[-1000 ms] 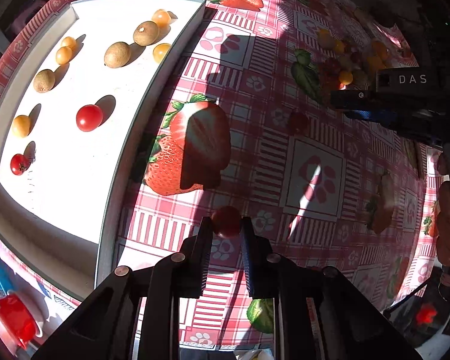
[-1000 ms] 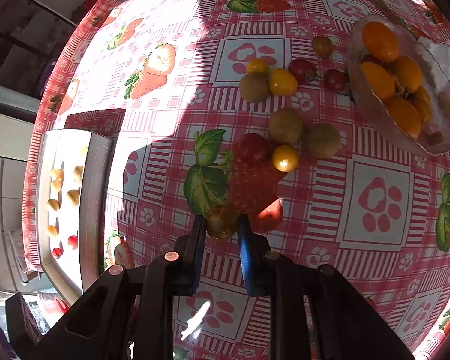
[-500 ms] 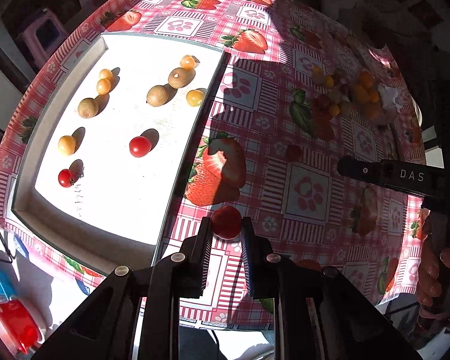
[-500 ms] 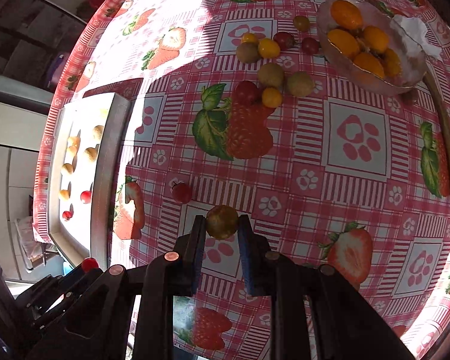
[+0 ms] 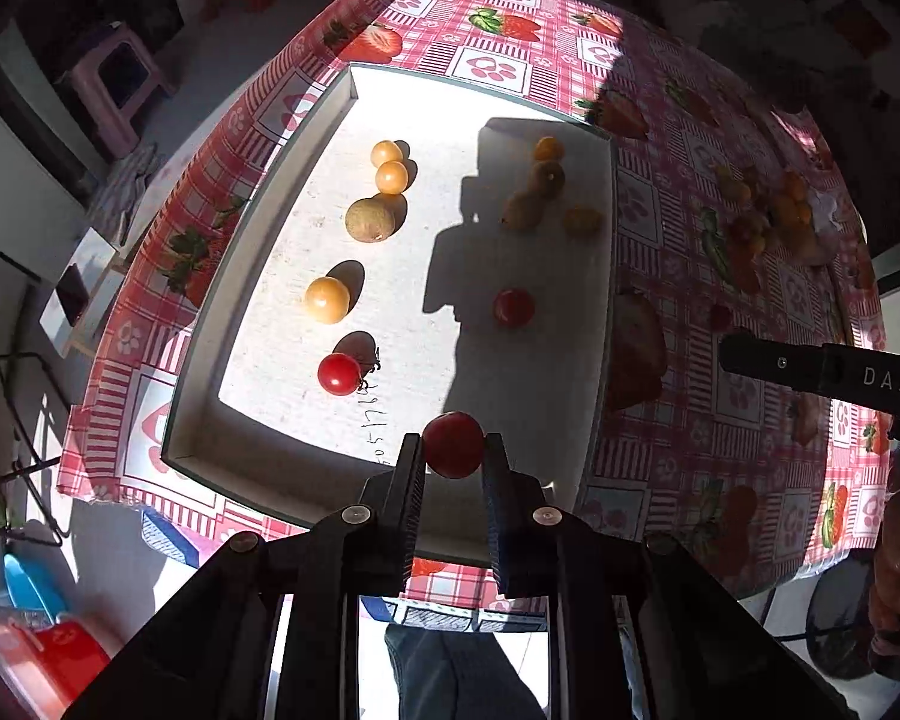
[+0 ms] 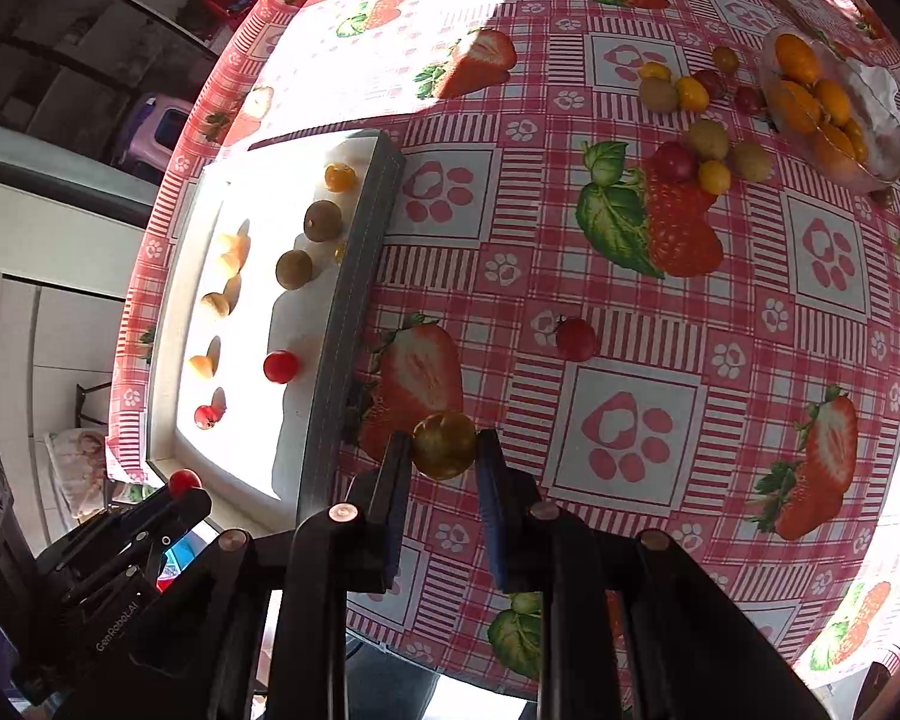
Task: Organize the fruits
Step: 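Carry both fruits into the white tray and open both tools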
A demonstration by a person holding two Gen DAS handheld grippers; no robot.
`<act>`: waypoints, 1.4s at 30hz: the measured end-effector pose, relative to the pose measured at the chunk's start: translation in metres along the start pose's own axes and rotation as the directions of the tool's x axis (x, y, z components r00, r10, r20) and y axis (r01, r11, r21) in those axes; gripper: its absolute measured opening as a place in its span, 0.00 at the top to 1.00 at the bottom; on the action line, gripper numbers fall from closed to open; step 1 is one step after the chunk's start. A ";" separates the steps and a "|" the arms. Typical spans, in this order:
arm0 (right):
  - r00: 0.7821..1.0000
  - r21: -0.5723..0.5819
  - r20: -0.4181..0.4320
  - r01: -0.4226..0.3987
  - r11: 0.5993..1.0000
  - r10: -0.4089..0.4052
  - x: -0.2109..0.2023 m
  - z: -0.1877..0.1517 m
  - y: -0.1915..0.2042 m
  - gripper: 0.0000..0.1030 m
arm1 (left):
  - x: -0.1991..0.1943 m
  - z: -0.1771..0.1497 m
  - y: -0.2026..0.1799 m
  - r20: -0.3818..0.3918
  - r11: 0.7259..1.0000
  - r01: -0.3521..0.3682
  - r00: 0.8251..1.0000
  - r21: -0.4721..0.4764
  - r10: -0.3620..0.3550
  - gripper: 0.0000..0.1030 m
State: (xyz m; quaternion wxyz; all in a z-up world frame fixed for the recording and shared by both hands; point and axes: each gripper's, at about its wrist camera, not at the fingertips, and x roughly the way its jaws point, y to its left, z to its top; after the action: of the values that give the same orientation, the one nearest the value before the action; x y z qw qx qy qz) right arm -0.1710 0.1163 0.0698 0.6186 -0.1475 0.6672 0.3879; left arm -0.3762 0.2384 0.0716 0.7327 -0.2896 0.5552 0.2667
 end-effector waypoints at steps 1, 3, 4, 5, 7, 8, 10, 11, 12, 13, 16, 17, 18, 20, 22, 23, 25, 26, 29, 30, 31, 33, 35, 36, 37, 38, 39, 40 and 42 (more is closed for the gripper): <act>1.000 -0.005 -0.002 -0.003 1.000 0.003 0.003 0.000 0.010 0.77 | 0.003 0.000 0.006 -0.001 1.000 -0.006 1.000 0.001 0.006 0.80; 1.000 -0.014 -0.007 -0.010 1.000 0.010 0.009 -0.001 0.028 0.77 | 0.004 0.002 0.021 -0.002 1.000 -0.017 1.000 0.001 0.017 0.80; 1.000 -0.019 -0.010 -0.013 1.000 0.013 0.013 -0.001 0.037 0.77 | 0.005 0.003 0.027 -0.004 1.000 -0.024 1.000 0.002 0.024 0.80; 1.000 -0.026 -0.013 -0.015 1.000 0.015 0.016 -0.003 0.046 0.77 | 0.007 0.004 0.034 -0.006 1.000 -0.027 1.000 0.003 0.027 0.80; 1.000 -0.037 -0.022 -0.019 0.999 0.018 0.023 -0.004 0.062 0.77 | 0.012 0.007 0.043 -0.009 0.999 -0.037 0.999 0.008 0.037 0.80; 0.999 -0.044 -0.028 -0.018 0.999 0.017 0.026 -0.004 0.069 0.77 | 0.015 0.008 0.047 -0.014 0.999 -0.046 0.999 0.016 0.046 0.80; 0.999 -0.053 -0.042 -0.016 0.998 0.014 0.034 -0.005 0.081 0.77 | 0.021 0.010 0.053 -0.020 0.998 -0.054 0.998 0.027 0.055 0.80; 0.999 -0.056 -0.051 -0.014 0.998 0.011 0.039 -0.005 0.085 0.77 | 0.024 0.010 0.056 -0.027 0.998 -0.056 0.998 0.030 0.056 0.80; 0.998 -0.060 -0.059 -0.009 0.998 0.006 0.044 -0.005 0.089 0.77 | 0.027 0.011 0.058 -0.031 0.998 -0.055 0.998 0.032 0.056 0.80; 0.998 -0.067 -0.066 -0.002 0.998 -0.003 0.049 -0.006 0.094 0.77 | 0.030 0.012 0.060 -0.033 0.998 -0.054 0.998 0.036 0.055 0.80; 0.995 -0.080 -0.092 0.021 0.997 -0.028 0.064 -0.008 0.103 0.77 | 0.038 0.014 0.062 -0.045 0.997 -0.057 0.997 0.052 0.060 0.80; 0.994 -0.082 -0.101 0.029 0.996 -0.037 0.069 -0.009 0.105 0.77 | 0.041 0.014 0.063 -0.050 0.997 -0.055 0.997 0.057 0.058 0.80; 0.993 -0.084 -0.110 0.037 0.996 -0.046 0.074 -0.010 0.106 0.77 | 0.043 0.014 0.063 -0.054 0.996 -0.055 0.997 0.063 0.059 0.80; 0.990 -0.084 -0.124 0.054 0.995 -0.064 0.082 -0.011 0.107 0.77 | 0.046 0.015 0.062 -0.060 0.996 -0.055 0.996 0.075 0.059 0.80; 0.988 -0.082 -0.132 0.066 0.994 -0.077 0.089 -0.011 0.108 0.77 | 0.049 0.014 0.062 -0.066 0.995 -0.052 0.996 0.083 0.058 0.80; 0.987 -0.082 -0.136 0.072 0.994 -0.083 0.092 -0.012 0.109 0.77 | 0.051 0.015 0.062 -0.070 0.995 -0.052 0.996 0.087 0.058 0.80; 0.985 -0.085 -0.143 0.082 0.993 -0.094 0.099 -0.012 0.111 0.77 | 0.053 0.015 0.063 -0.077 0.994 -0.051 0.995 0.093 0.058 0.80; 0.984 -0.087 -0.146 0.088 0.992 -0.100 0.102 -0.012 0.112 0.76 | 0.055 0.015 0.062 -0.080 0.994 -0.052 0.995 0.098 0.060 0.80; 0.981 -0.095 -0.153 0.102 0.990 -0.116 0.112 -0.013 0.115 0.75 | 0.057 0.016 0.060 -0.083 0.992 -0.058 0.994 0.113 0.068 0.80; 0.982 -0.101 -0.146 0.106 0.989 -0.121 0.112 -0.013 0.117 0.75 | 0.057 0.015 0.059 -0.079 0.991 -0.061 0.994 0.116 0.071 0.80; 0.982 -0.110 -0.141 0.113 0.987 -0.128 0.113 -0.013 0.120 0.75 | 0.057 0.015 0.058 -0.077 0.991 -0.064 0.994 0.121 0.074 0.80; 0.981 -0.128 -0.133 0.124 0.984 -0.141 0.114 -0.014 0.123 0.75 | 0.057 0.016 0.055 -0.080 0.989 -0.068 0.994 0.131 0.079 0.80; 0.980 -0.135 -0.135 0.127 0.983 -0.146 0.115 -0.019 0.132 0.75 | 0.057 0.016 0.053 -0.082 0.987 -0.073 0.993 0.143 0.085 0.80; 0.980 -0.136 -0.138 0.124 0.983 -0.143 0.115 -0.020 0.135 0.74 | 0.056 0.015 0.051 -0.082 0.986 -0.078 0.993 0.147 0.090 0.76; 0.980 -0.134 -0.143 0.118 0.984 -0.137 0.116 -0.020 0.136 0.74 | 0.056 0.015 0.050 -0.082 0.986 -0.079 0.992 0.149 0.092 0.71; 0.980 -0.129 -0.146 0.114 0.985 -0.132 0.114 -0.020 0.138 0.73 | 0.056 0.015 0.048 -0.080 0.986 -0.080 0.993 0.147 0.092 0.61; 0.981 -0.125 -0.144 0.108 0.986 -0.126 0.112 -0.020 0.139 0.71 | 0.054 0.015 0.047 -0.073 0.986 -0.082 0.993 0.144 0.093 0.51; 0.983 -0.125 -0.140 0.105 0.987 -0.122 0.109 -0.020 0.141 0.69 | 0.052 0.015 0.045 -0.063 0.986 -0.088 0.993 0.142 0.098 0.51; 0.986 -0.134 -0.119 0.097 0.986 -0.113 0.098 -0.021 0.146 0.52 | 0.049 0.015 0.043 -0.062 0.985 -0.093 0.993 0.146 0.102 0.51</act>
State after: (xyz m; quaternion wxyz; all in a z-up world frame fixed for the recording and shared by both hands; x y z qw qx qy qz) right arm -0.3033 0.2247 0.0247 0.5840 -0.2461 0.6701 0.3865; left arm -0.3847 0.2821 0.0221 0.7180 -0.2178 0.6113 0.2517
